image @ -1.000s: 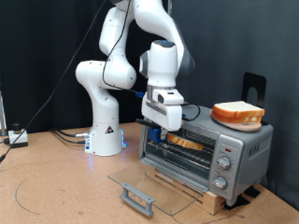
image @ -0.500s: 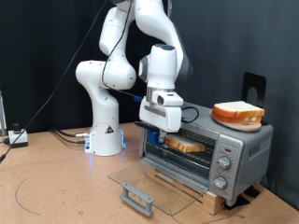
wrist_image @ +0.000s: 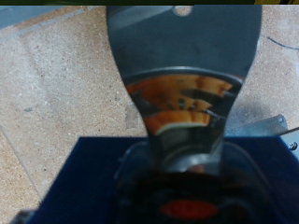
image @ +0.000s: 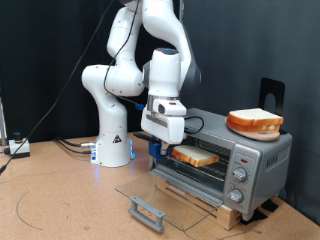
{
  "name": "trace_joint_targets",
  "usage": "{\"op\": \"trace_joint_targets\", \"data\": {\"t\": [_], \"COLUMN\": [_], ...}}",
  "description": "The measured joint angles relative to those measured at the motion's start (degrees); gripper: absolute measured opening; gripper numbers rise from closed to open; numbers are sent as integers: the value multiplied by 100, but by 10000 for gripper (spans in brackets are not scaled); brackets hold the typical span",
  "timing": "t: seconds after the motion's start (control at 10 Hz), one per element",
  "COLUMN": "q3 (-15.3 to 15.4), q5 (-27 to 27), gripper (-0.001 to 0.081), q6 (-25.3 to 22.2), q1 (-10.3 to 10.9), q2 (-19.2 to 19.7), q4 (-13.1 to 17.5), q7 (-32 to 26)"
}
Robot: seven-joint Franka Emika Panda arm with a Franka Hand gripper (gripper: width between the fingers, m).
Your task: Make a piece of toast with the oven
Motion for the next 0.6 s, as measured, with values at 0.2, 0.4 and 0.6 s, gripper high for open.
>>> {"op": "trace_joint_targets", "data": {"t": [0.2,0.4,0.6], "q3": [-217,-396,-430], "q5": [105,236,286], "gripper": [394,394,394], "q6": [-274,-549,-682], "q1": [64,197,311], "q2": [1,-22,-55], "q4": [84,163,195], "q7": [-177,-278,-274]}}
